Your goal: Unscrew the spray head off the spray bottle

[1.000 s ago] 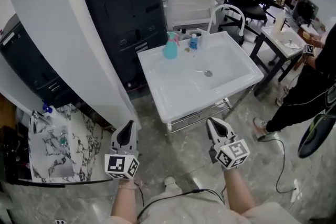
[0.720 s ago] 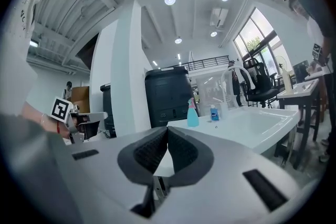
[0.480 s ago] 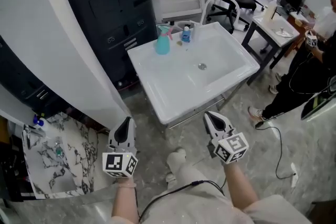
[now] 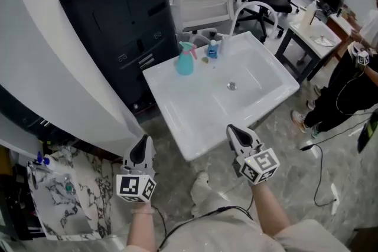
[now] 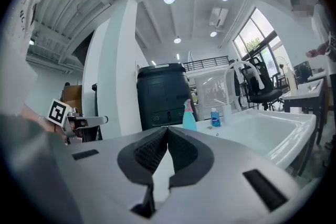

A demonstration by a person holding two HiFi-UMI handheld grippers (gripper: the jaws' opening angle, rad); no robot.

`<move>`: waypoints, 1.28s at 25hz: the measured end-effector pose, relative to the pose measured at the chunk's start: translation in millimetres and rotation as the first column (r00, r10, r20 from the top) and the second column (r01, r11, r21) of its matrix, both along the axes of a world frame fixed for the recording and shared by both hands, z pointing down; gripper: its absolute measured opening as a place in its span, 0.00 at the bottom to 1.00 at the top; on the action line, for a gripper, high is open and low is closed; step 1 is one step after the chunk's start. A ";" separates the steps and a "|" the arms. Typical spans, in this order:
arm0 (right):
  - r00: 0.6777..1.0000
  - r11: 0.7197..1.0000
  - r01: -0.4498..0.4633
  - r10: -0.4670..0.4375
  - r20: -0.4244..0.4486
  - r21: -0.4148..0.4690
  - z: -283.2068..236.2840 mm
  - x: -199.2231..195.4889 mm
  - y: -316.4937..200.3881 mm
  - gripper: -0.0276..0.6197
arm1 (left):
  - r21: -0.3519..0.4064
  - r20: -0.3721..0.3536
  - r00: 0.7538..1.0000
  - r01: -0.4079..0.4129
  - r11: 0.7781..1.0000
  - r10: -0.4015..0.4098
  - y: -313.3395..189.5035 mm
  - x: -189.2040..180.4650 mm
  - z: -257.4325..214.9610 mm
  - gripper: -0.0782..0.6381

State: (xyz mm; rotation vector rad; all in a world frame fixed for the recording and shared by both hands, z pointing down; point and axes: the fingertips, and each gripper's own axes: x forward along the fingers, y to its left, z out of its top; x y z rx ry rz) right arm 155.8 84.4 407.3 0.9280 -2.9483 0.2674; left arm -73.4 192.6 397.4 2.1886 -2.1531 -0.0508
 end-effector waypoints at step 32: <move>0.989 0.996 0.086 -0.083 -0.119 0.019 -8.4 -105.7 -189.5 0.13 | -0.002 -0.055 0.969 -0.241 0.971 0.241 -233.7 -39.7 3.1 0.13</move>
